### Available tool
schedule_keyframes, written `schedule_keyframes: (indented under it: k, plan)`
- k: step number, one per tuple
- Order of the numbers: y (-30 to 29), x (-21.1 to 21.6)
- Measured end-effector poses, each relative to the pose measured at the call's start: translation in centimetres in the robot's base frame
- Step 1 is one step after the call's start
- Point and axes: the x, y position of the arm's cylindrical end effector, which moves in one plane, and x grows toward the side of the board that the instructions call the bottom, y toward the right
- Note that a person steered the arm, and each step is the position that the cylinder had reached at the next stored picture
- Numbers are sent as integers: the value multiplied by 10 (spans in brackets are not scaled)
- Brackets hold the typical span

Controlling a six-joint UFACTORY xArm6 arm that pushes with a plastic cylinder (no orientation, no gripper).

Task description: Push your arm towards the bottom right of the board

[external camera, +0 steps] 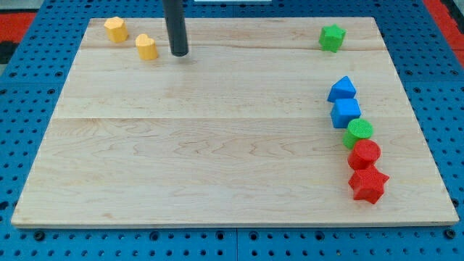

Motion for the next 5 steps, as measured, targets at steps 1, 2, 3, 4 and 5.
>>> schedule_keyframes:
  k: [1,2,3,4,5]
  plan:
    - [-31,-7]
    - [-54,-26]
    - [-57,-36]
    - [19,-5]
    - [105,20]
